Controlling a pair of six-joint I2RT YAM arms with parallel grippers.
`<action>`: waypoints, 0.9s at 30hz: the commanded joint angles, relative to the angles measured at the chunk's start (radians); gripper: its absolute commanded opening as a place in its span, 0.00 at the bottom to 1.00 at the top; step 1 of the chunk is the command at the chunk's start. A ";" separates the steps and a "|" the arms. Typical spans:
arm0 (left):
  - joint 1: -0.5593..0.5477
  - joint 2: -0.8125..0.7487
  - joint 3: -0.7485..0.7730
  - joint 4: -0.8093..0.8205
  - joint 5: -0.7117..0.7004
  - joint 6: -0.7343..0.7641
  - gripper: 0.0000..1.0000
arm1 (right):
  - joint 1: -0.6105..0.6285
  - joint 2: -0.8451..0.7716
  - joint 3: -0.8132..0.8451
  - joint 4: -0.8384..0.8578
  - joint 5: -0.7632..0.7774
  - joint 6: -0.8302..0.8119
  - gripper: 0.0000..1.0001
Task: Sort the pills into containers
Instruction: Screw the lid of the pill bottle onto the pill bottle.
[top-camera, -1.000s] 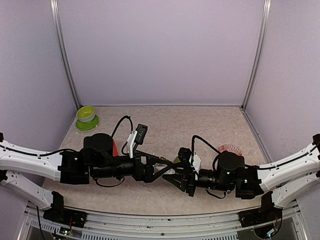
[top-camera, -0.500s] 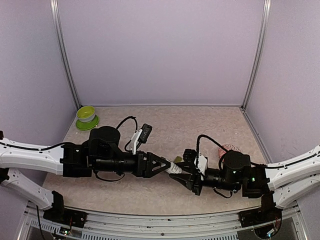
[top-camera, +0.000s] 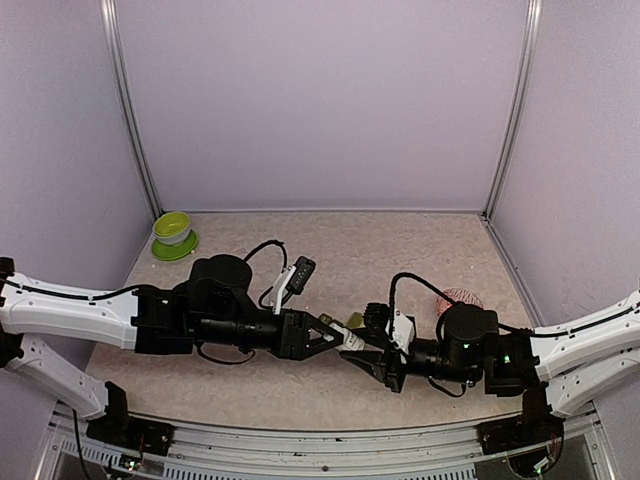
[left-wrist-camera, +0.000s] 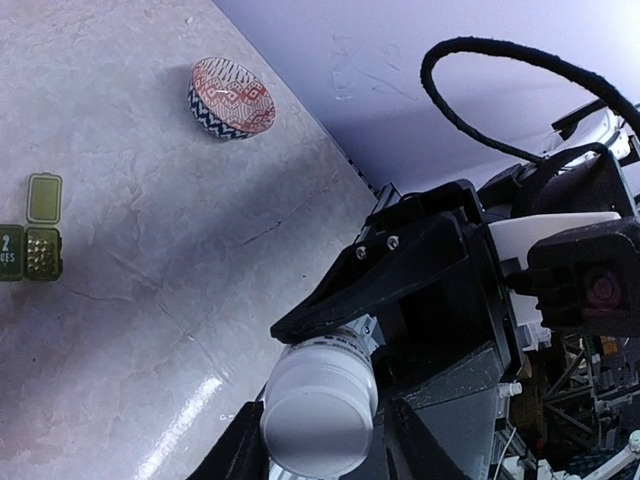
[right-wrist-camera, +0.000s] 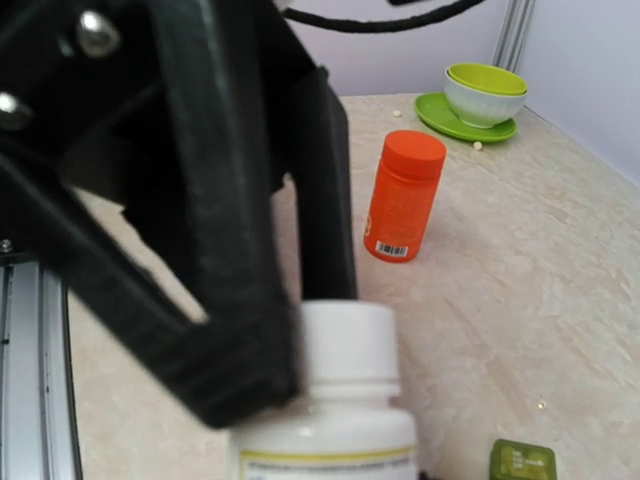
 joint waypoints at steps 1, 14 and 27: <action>0.006 0.003 0.029 0.031 0.012 0.007 0.36 | 0.012 -0.001 0.011 -0.001 0.009 -0.004 0.20; 0.011 -0.015 0.014 0.040 0.001 0.006 0.45 | 0.013 -0.018 -0.003 0.005 0.013 -0.004 0.20; 0.002 -0.027 -0.024 0.116 0.055 0.116 0.24 | 0.013 -0.037 -0.015 0.033 -0.045 0.050 0.21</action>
